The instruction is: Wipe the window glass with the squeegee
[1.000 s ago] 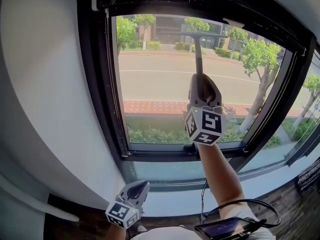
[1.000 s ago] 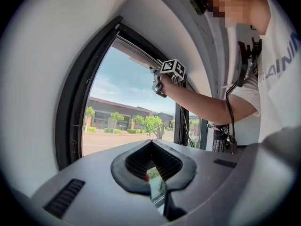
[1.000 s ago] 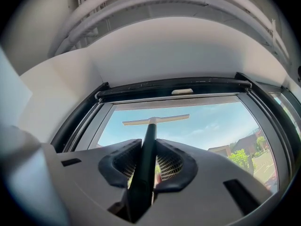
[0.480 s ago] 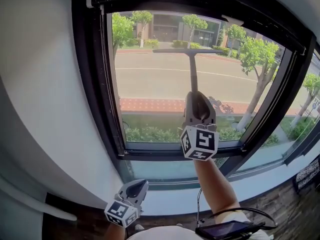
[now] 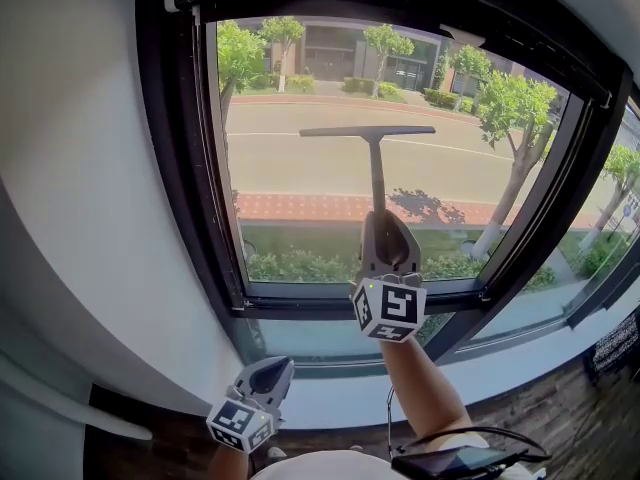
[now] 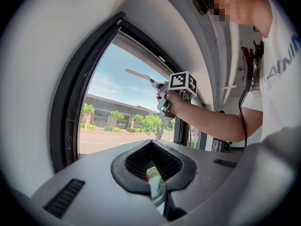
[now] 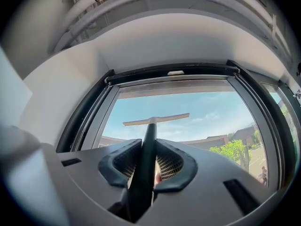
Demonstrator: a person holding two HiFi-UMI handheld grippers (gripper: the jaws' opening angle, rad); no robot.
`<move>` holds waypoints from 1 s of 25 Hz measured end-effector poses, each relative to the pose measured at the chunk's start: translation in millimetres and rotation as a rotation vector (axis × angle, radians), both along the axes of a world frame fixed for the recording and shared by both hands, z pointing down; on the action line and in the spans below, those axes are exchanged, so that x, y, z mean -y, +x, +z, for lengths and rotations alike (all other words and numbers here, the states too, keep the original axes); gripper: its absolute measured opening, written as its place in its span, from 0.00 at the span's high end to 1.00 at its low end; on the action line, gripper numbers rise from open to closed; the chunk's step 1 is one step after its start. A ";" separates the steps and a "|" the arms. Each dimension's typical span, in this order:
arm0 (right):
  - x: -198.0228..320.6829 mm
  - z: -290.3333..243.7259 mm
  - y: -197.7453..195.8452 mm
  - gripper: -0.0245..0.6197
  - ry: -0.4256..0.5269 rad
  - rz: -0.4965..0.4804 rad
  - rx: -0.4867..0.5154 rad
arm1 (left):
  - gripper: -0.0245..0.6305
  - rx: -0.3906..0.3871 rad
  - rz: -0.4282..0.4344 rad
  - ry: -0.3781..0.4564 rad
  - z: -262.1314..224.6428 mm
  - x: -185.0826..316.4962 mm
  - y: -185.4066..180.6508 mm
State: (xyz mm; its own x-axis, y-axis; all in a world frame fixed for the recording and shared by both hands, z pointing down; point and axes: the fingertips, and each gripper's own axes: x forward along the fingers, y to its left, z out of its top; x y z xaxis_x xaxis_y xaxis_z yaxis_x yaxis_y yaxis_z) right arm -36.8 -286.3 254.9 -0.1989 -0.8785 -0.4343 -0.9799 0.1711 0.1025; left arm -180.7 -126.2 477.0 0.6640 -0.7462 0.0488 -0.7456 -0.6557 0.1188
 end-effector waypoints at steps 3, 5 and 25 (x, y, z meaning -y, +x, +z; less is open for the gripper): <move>-2.0 13.2 1.8 0.81 -0.018 0.000 -0.008 | 0.93 0.000 -0.003 -0.002 -0.5 0.7 -0.2; -2.8 21.5 3.1 0.81 -0.031 -0.001 -0.014 | 0.93 0.000 -0.005 -0.003 -0.5 1.2 0.1; -11.4 93.9 7.7 0.81 -0.162 -0.013 0.013 | 0.93 0.020 0.019 -0.025 6.8 2.4 10.7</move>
